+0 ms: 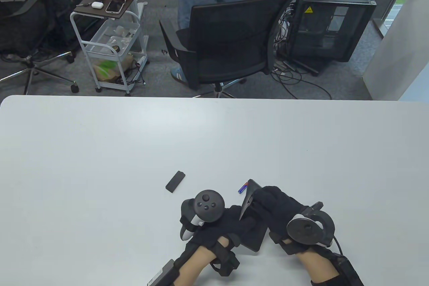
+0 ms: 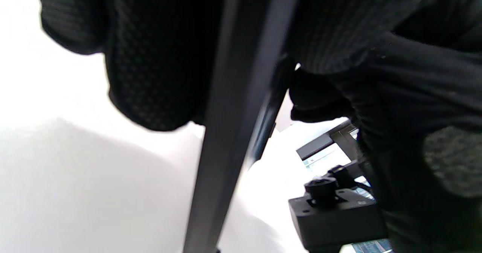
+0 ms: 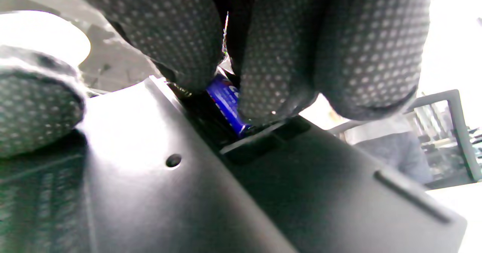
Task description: Fit batteries into calculator, then fit battery cover
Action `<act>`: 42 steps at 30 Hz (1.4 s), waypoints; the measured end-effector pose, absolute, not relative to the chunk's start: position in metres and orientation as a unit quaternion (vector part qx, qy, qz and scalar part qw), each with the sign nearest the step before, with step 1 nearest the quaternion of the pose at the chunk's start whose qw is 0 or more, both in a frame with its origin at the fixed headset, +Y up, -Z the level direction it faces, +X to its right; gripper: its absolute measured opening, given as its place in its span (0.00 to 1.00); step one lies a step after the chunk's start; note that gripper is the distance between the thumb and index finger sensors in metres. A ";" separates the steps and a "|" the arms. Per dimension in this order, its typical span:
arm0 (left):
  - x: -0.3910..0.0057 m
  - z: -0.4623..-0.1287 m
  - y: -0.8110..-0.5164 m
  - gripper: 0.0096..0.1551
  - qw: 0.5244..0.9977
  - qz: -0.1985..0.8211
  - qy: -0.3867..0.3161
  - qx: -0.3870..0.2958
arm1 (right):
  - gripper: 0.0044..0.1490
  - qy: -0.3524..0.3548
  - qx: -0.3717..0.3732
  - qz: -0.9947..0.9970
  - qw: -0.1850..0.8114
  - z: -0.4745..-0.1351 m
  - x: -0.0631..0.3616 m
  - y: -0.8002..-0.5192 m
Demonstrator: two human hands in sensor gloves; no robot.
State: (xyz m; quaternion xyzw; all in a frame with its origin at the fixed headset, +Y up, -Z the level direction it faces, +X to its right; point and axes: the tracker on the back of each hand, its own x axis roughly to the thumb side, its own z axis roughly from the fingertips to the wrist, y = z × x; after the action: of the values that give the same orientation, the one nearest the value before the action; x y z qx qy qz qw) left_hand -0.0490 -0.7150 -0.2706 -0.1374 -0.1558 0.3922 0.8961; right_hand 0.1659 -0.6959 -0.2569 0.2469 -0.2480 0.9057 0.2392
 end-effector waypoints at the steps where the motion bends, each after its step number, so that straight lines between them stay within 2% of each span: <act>1: -0.049 -0.271 -0.715 0.35 0.897 0.389 -0.156 -0.139 | 0.25 -0.239 0.242 0.909 0.239 -0.257 0.165 -0.695; 11: -0.043 -0.268 -0.713 0.35 0.914 0.338 -0.180 -0.135 | 0.26 -0.223 0.179 0.934 0.215 -0.255 0.167 -0.690; 18: -0.045 -0.269 -0.710 0.35 0.912 0.330 -0.196 -0.143 | 0.38 -0.174 0.108 0.942 0.265 -0.263 0.179 -0.696; 24: -0.049 -0.271 -0.708 0.35 0.906 0.349 -0.192 -0.143 | 0.42 -0.156 0.106 0.936 0.297 -0.268 0.184 -0.702; 29: -0.059 -0.276 -0.709 0.34 0.873 0.431 -0.160 -0.163 | 0.46 -0.179 0.129 0.914 0.342 -0.270 0.191 -0.702; 31: -0.067 -0.280 -0.711 0.34 0.865 0.451 -0.142 -0.168 | 0.45 -0.186 0.157 0.899 0.364 -0.269 0.195 -0.698; 33: -0.080 -0.286 -0.714 0.34 0.860 0.469 -0.117 -0.165 | 0.44 -0.210 0.148 0.890 0.377 -0.268 0.200 -0.694; 42: -0.130 -0.302 -0.711 0.34 0.839 0.534 -0.041 -0.095 | 0.46 -0.189 0.164 0.890 0.380 -0.275 0.206 -0.699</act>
State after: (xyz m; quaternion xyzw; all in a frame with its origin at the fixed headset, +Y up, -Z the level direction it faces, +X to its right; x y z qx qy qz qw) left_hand -0.1299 -0.7108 -0.3018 -0.0946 -0.0409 0.5337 0.8394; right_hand 0.2059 -0.6986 -0.2746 0.1636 -0.1893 0.8905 0.3801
